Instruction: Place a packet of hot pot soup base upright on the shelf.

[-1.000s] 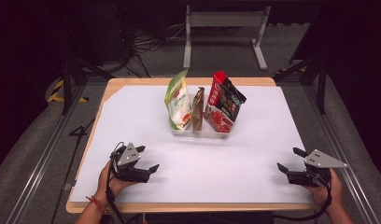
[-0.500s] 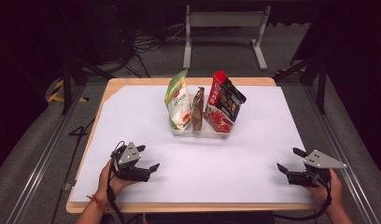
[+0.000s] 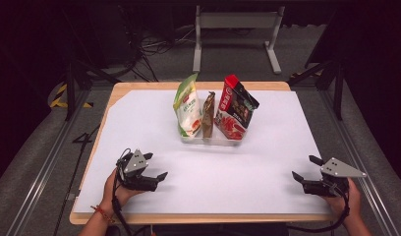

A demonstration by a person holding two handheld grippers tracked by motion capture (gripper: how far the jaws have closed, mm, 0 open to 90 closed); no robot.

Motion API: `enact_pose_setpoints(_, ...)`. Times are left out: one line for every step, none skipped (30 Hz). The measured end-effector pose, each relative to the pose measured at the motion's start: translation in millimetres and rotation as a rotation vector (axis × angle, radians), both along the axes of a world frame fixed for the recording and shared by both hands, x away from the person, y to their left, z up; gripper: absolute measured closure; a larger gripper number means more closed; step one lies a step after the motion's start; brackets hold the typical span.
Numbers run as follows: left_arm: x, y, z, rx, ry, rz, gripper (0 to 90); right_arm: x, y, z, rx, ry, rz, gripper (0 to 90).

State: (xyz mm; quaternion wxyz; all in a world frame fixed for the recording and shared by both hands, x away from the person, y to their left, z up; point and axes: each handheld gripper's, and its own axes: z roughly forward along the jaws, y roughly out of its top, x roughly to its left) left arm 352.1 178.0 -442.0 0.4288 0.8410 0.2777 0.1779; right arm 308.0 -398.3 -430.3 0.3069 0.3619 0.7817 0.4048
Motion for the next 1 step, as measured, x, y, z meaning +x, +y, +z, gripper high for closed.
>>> enact_pose_setpoints(0.5,0.3,-0.2,-0.001,0.002,0.002,15.5,0.5,-0.6,0.6,0.006,-0.002,-0.003,16.1)
